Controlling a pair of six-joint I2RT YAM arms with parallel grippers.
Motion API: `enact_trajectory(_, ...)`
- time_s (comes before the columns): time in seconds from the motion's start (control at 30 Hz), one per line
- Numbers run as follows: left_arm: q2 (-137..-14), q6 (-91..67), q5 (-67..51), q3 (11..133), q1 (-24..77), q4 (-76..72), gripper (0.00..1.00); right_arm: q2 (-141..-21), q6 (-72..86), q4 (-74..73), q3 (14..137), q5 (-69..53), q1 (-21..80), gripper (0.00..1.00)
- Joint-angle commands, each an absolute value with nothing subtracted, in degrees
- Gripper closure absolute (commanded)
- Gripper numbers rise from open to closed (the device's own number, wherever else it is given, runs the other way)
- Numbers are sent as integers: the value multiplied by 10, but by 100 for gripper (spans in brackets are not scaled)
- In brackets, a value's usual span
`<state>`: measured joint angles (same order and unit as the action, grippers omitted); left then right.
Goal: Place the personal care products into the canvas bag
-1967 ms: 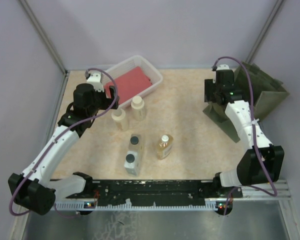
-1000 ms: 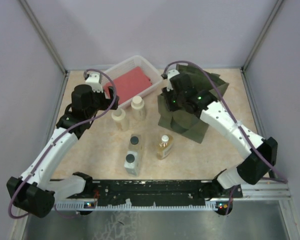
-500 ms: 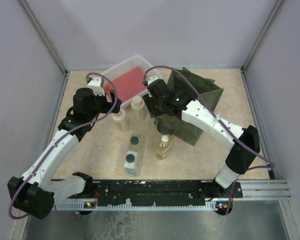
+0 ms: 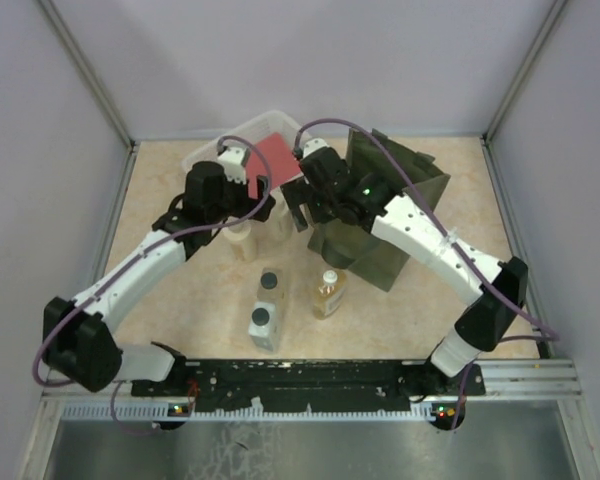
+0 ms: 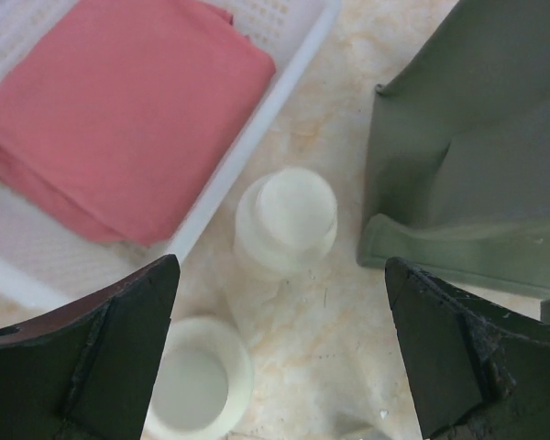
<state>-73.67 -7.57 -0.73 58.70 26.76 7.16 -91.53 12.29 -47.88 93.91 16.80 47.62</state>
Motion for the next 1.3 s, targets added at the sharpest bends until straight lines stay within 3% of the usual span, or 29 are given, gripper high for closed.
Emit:
enact_trajectory(0.0,-811,-17,-15,681,285,107,0,-867,135,-513,1005,195,481,2)
enact_trajectory(0.23,-887,24,-12,797,288,221,0,-832,154,-564,1039,236,481,1)
enact_trajectory(0.83,-1047,75,-42,917,315,378,0,-691,211,-640,983,304,482,1)
enact_trajectory(1.27,-1093,77,-5,921,334,411,0,-644,228,-647,931,323,482,1)
